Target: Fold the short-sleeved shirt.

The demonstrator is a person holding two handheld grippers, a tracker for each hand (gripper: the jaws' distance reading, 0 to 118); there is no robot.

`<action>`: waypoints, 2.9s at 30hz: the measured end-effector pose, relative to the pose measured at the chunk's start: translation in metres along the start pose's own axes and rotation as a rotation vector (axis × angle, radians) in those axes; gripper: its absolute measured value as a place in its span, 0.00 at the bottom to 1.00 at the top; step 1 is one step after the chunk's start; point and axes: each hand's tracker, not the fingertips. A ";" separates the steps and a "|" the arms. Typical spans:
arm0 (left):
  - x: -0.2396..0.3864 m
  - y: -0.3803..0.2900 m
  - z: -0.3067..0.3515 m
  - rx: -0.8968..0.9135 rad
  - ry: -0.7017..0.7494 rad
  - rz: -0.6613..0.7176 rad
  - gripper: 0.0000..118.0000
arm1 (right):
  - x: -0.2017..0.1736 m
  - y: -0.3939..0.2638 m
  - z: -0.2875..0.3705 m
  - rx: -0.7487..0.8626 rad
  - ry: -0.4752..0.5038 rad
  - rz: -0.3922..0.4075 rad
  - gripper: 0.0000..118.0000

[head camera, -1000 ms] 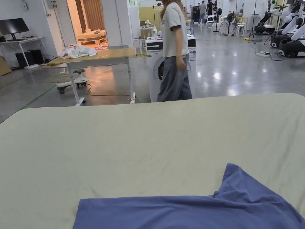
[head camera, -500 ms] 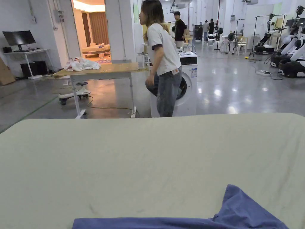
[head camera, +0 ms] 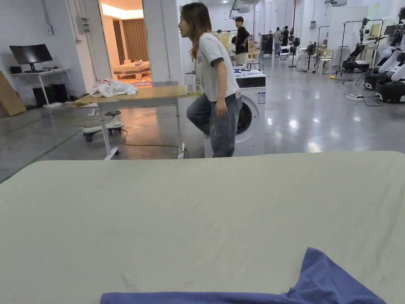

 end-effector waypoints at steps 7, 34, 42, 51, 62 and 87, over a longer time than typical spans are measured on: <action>-0.007 -0.004 -0.011 -0.051 -0.027 0.068 0.00 | 0.008 -0.001 0.005 -0.007 0.003 -0.037 0.00; -0.165 -0.075 -0.378 -0.692 0.083 0.288 0.14 | 0.066 -0.058 -0.001 -0.195 -0.090 -0.242 0.00; -0.153 -0.079 -0.390 -0.766 0.030 0.182 0.03 | 0.095 -0.029 -0.038 -0.200 -0.079 -0.233 0.07; -0.159 -0.073 -0.403 -0.834 0.025 0.194 0.03 | 0.166 0.033 -0.229 -0.390 -0.056 -0.137 0.64; -0.159 -0.070 -0.395 -0.806 0.032 0.175 0.03 | 0.176 0.017 -0.333 -0.716 -0.166 -0.109 0.17; -0.138 -0.081 -0.089 -0.459 -0.067 0.214 0.00 | 0.131 -0.036 -0.012 -0.355 -0.126 -0.220 0.02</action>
